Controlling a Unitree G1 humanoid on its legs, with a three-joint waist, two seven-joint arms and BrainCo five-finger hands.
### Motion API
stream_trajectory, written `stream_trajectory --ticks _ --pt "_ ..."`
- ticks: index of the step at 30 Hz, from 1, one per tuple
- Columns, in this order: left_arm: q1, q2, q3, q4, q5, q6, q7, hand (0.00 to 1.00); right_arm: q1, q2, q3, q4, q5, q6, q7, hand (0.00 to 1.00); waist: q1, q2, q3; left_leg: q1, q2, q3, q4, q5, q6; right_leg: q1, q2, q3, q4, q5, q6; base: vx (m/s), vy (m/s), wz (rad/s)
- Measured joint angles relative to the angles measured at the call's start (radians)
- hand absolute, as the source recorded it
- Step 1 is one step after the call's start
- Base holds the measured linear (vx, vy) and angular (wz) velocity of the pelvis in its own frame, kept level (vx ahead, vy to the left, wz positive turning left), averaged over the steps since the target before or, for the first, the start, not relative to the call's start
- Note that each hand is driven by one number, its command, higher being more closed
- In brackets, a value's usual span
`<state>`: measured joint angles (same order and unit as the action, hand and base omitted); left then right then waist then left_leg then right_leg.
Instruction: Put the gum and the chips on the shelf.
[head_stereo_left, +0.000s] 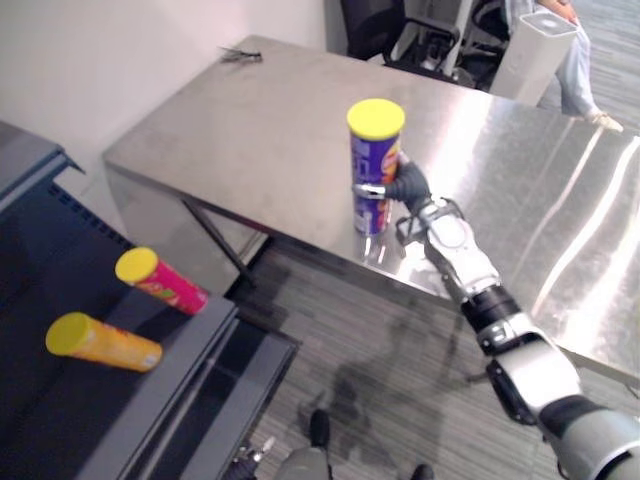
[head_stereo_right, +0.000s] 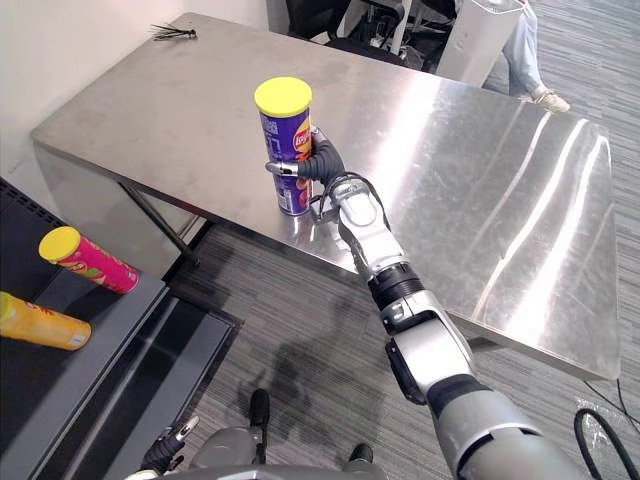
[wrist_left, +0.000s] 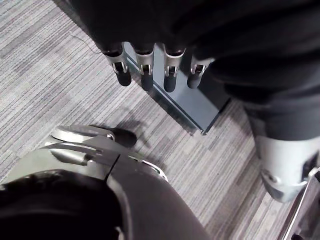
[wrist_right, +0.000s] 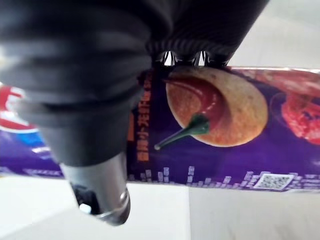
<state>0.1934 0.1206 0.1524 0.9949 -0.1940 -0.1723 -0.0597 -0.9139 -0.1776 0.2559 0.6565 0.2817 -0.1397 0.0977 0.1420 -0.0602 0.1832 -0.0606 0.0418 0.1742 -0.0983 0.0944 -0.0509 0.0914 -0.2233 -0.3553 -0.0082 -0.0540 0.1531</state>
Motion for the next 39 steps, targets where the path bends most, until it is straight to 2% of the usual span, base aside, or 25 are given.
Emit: stream_trajectory --ticks 8,10,14,20,22,24,27,32,39 --pt "0.0 0.0 -0.001 -0.001 0.0 0.0 0.002 0.0 0.001 -0.001 0.0 0.006 0.003 0.006 -0.002 1.0 -0.001 -0.001 0.0 -0.002 0.008 0.006 -0.006 0.003 0.001 -0.017 0.001 0.011 0.012 0.0 0.0 -0.05 0.009 -0.06" --pt "-0.001 0.001 -0.002 -0.001 0.0 0.0 0.005 0.0 0.01 -0.011 -0.003 -0.036 0.005 0.008 -0.006 1.0 -0.003 -0.002 0.0 -0.009 0.012 0.007 -0.006 0.01 0.001 -0.027 0.006 0.025 0.012 0.0 -0.001 -0.11 0.013 -0.12" --pt "-0.002 0.001 -0.001 -0.001 0.0 0.0 0.01 0.0 0.098 -0.057 -0.031 -0.288 0.04 -0.002 -0.013 1.0 -0.006 -0.002 -0.001 -0.021 0.028 0.008 -0.006 0.025 -0.001 -0.043 0.022 0.035 0.011 -0.001 -0.004 -0.08 -0.015 -0.06" --pt "0.009 0.007 0.001 0.002 0.003 0.001 0.012 0.0 0.308 -0.081 -0.138 -0.569 0.049 -0.032 -0.021 1.0 -0.029 -0.018 -0.019 -0.024 0.044 0.023 -0.006 0.031 -0.003 -0.057 0.036 0.056 0.012 0.002 -0.009 -0.04 -0.006 -0.08" --pt "0.012 0.01 0.003 0.002 0.005 0.001 0.012 0.0 0.376 -0.081 -0.174 -0.627 0.05 -0.041 -0.022 1.0 -0.03 -0.025 -0.03 -0.025 0.045 0.032 -0.006 0.031 -0.003 -0.066 0.037 0.066 0.012 0.004 -0.011 0.0 0.007 -0.14" --pt "0.021 0.015 0.006 0.002 0.014 0.001 0.011 0.0 0.457 -0.085 -0.234 -0.699 0.049 -0.044 -0.022 1.0 -0.052 -0.033 -0.046 -0.024 0.045 0.033 -0.006 0.032 -0.003 -0.065 0.036 0.068 0.011 0.004 -0.011 0.01 0.003 -0.03" --pt "0.03 0.017 0.01 0.003 0.02 0.001 0.011 0.0 0.556 -0.101 -0.326 -0.776 0.049 -0.054 -0.022 1.0 -0.06 -0.04 -0.07 -0.024 0.044 0.035 -0.006 0.031 -0.003 -0.066 0.036 0.07 0.01 0.004 -0.011 0.0 0.0 0.0" --pt "0.042 0.016 0.014 0.003 0.021 0.001 0.012 0.0 0.695 -0.1 -0.46 -0.858 0.042 -0.084 -0.024 1.0 -0.079 -0.038 -0.096 -0.022 0.045 0.035 -0.006 0.031 -0.003 -0.066 0.036 0.07 0.009 0.004 -0.011 0.0 0.0 0.0" --pt "0.051 0.001 0.044 0.005 0.025 0.0 0.01 0.0 0.873 -0.059 -0.579 -0.897 0.041 -0.092 -0.023 1.0 -0.1 -0.031 -0.133 -0.018 0.046 0.044 -0.006 0.028 -0.007 -0.069 0.036 0.081 0.01 0.004 -0.012 -0.01 0.005 -0.05"
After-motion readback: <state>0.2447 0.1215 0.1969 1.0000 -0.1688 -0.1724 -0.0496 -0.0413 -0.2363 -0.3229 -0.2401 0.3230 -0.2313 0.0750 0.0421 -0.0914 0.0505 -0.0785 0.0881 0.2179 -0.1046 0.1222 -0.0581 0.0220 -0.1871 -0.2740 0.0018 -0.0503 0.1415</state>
